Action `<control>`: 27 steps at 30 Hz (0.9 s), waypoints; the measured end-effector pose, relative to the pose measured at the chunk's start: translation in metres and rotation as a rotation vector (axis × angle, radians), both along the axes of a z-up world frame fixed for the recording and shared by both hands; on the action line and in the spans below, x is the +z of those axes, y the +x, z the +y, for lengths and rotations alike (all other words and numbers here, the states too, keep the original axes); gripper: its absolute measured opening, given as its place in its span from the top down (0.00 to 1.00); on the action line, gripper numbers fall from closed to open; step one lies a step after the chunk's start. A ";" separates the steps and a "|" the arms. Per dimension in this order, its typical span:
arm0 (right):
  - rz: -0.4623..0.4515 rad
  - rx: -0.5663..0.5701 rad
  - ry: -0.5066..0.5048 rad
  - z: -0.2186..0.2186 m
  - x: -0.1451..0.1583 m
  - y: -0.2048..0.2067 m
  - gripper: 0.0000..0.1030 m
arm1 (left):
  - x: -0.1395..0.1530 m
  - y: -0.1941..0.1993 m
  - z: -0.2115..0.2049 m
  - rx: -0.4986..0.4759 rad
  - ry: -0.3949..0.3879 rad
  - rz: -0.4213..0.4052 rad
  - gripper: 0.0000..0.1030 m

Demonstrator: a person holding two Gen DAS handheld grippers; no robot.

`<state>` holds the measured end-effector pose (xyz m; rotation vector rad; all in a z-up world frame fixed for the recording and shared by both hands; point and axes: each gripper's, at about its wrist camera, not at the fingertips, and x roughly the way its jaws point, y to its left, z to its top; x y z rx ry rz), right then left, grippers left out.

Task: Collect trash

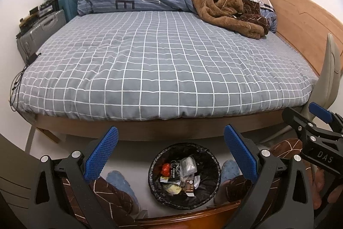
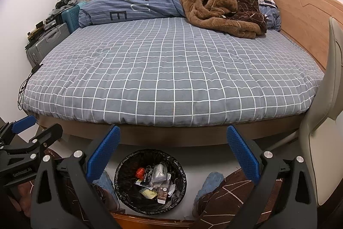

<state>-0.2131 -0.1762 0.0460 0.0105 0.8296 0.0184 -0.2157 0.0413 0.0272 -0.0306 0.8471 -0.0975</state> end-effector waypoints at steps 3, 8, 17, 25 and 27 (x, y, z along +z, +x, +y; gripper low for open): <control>0.001 0.001 0.000 0.000 0.000 0.000 0.07 | 0.000 0.000 -0.001 0.001 0.017 -0.004 0.06; 0.001 0.000 0.000 0.000 0.000 0.000 0.07 | 0.000 -0.001 -0.003 0.000 0.025 -0.009 0.06; 0.003 0.004 0.001 0.001 -0.003 0.000 0.07 | -0.001 0.000 -0.004 -0.002 0.025 -0.002 0.06; 0.006 0.005 0.001 0.003 -0.005 -0.001 0.07 | -0.004 0.001 -0.002 -0.002 0.019 0.016 0.06; 0.007 0.006 0.002 0.004 -0.007 -0.001 0.07 | -0.005 0.001 -0.002 0.002 0.021 0.016 0.06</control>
